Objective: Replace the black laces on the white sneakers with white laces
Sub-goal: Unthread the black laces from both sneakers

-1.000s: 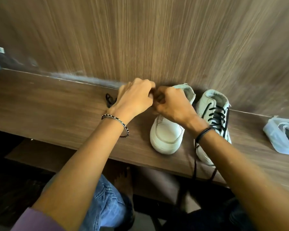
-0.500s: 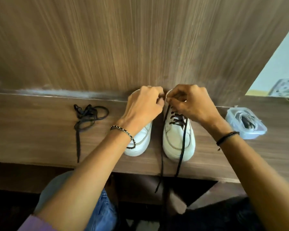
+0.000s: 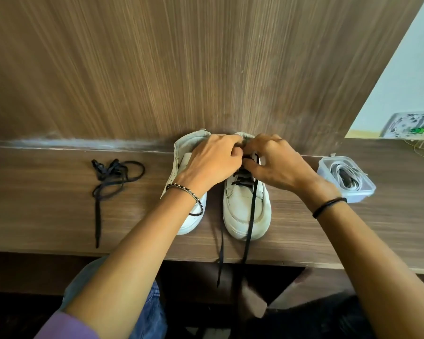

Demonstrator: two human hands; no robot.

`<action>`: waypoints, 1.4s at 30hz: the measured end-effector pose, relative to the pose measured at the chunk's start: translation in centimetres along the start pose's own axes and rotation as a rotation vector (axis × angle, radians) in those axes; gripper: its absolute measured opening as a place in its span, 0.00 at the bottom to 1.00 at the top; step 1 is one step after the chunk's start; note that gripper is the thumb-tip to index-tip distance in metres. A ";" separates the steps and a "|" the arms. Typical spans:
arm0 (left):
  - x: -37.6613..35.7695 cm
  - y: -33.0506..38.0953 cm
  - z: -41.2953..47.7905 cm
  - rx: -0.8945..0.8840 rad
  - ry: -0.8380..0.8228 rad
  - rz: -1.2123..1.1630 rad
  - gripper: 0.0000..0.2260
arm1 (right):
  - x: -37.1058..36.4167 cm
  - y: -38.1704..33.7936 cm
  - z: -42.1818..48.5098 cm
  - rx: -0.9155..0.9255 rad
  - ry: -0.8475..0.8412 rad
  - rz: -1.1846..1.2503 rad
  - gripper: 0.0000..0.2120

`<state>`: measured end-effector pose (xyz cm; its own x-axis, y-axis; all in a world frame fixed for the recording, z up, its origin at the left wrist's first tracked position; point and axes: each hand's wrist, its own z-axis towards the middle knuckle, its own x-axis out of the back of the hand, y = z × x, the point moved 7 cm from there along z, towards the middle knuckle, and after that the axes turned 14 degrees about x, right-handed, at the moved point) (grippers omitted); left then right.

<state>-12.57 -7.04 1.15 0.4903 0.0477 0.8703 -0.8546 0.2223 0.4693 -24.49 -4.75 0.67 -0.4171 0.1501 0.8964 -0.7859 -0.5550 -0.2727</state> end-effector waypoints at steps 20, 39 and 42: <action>1.0 -2.4 1.4 0.120 0.034 -0.233 0.08 | -1.3 2.7 -0.4 -0.504 0.272 0.846 0.11; 1.0 -2.6 1.5 0.051 0.035 -0.197 0.09 | 0.4 2.3 0.1 -0.301 0.320 0.684 0.16; 1.2 -2.8 1.5 0.049 0.031 -0.234 0.07 | -0.2 1.3 0.4 -0.182 0.137 0.471 0.10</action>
<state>-9.84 -9.07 1.13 0.6801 0.0300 0.7325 -0.7242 0.1834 0.6648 -25.25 -5.83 0.22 -0.7908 0.0314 0.6113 -0.5605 -0.4386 -0.7025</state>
